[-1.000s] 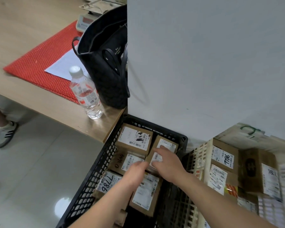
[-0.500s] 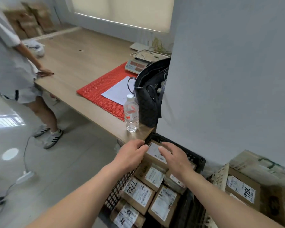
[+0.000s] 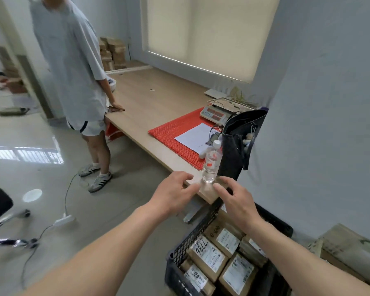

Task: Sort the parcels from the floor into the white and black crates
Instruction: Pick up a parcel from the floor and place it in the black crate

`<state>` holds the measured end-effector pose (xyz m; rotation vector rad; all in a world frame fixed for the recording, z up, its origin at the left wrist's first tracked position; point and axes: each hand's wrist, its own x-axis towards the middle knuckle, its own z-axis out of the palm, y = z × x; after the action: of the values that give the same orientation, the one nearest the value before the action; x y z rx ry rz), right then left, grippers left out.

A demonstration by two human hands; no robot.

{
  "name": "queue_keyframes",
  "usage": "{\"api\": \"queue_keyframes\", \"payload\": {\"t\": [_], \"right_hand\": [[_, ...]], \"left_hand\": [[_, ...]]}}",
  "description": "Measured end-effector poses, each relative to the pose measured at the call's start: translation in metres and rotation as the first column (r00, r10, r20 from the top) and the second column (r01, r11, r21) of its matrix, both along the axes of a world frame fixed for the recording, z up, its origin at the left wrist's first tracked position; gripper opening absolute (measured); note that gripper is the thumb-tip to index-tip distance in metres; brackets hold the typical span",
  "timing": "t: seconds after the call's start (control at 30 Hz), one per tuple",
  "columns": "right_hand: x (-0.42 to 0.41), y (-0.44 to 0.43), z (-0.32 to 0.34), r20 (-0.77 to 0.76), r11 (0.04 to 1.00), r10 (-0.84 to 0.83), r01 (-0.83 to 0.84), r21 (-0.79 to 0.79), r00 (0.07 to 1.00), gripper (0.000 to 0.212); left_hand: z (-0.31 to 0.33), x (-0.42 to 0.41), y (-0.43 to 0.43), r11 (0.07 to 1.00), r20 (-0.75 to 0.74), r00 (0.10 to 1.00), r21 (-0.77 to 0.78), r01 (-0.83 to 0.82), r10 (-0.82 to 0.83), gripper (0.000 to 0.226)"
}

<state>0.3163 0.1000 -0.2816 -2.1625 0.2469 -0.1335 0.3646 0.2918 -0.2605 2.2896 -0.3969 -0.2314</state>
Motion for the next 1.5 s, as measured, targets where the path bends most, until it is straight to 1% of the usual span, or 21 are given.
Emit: {"api": "queue_keyframes", "payload": {"t": [0.13,0.23,0.27,0.37,0.47,0.6,0.8,0.87,0.93,1.0,1.03,1.07,1.13,1.17,1.33,1.5], "right_hand": [[-0.009,0.056,0.017,0.038,0.998,0.046,-0.047,0.040,0.998,0.084],[-0.014,0.099,0.032,0.084,0.995,0.103,-0.103,-0.004,0.991,0.091],[-0.015,0.114,0.036,0.094,0.992,0.125,-0.123,-0.022,0.988,0.087],[-0.019,0.153,0.045,0.111,0.978,0.202,-0.195,-0.074,0.973,0.069],[-0.021,0.189,0.052,0.141,0.958,0.278,-0.264,-0.109,0.950,0.071],[-0.027,0.232,0.062,0.155,0.917,0.398,-0.388,-0.093,0.904,0.071],[-0.047,0.279,0.067,0.172,0.820,0.566,-0.572,-0.020,0.806,0.059],[-0.057,0.289,0.066,0.170,0.781,0.616,-0.625,-0.003,0.769,0.060],[-0.068,0.296,0.065,0.171,0.745,0.656,-0.667,0.003,0.735,0.065],[-0.081,0.302,0.064,0.167,0.709,0.693,-0.705,0.014,0.701,0.081],[-0.088,0.306,0.064,0.162,0.688,0.713,-0.726,0.025,0.682,0.083],[-0.094,0.310,0.063,0.158,0.662,0.736,-0.748,0.035,0.659,0.079],[-0.107,0.320,0.061,0.158,0.611,0.777,-0.790,0.040,0.609,0.063],[-0.115,0.325,0.061,0.161,0.590,0.793,-0.807,0.036,0.587,0.060],[-0.156,0.353,0.057,0.131,0.488,0.860,-0.870,0.066,0.492,0.059],[-0.205,0.385,0.053,0.117,0.408,0.904,-0.911,0.059,0.412,0.057]], "left_hand": [[0.012,-0.019,0.064,0.998,0.044,0.997,-0.023,-0.064,0.065,0.044],[0.017,-0.033,0.111,0.990,0.067,0.987,-0.031,-0.141,0.143,0.052],[0.020,-0.038,0.127,0.986,0.072,0.984,-0.030,-0.164,0.165,0.053],[0.027,-0.055,0.169,0.970,0.093,0.966,-0.035,-0.240,0.243,0.055],[0.036,-0.076,0.206,0.943,0.117,0.936,-0.044,-0.330,0.333,0.057],[0.048,-0.110,0.248,0.888,0.143,0.877,-0.043,-0.458,0.460,0.055],[0.059,-0.179,0.291,0.750,0.143,0.738,-0.051,-0.660,0.659,0.052],[0.060,-0.204,0.299,0.691,0.137,0.680,-0.061,-0.720,0.720,0.052],[0.060,-0.229,0.302,0.636,0.140,0.624,-0.057,-0.770,0.768,0.053],[0.060,-0.254,0.302,0.586,0.142,0.575,-0.051,-0.808,0.806,0.053],[0.061,-0.266,0.301,0.561,0.140,0.550,-0.048,-0.827,0.823,0.053],[0.060,-0.279,0.301,0.534,0.138,0.524,-0.044,-0.845,0.841,0.053],[0.060,-0.307,0.302,0.484,0.144,0.476,-0.023,-0.875,0.868,0.053],[0.060,-0.322,0.304,0.458,0.151,0.452,-0.007,-0.889,0.879,0.052],[0.061,-0.394,0.315,0.329,0.171,0.332,0.046,-0.943,0.928,0.051],[0.056,-0.461,0.330,0.218,0.164,0.224,0.056,-0.974,0.961,0.052]]}}
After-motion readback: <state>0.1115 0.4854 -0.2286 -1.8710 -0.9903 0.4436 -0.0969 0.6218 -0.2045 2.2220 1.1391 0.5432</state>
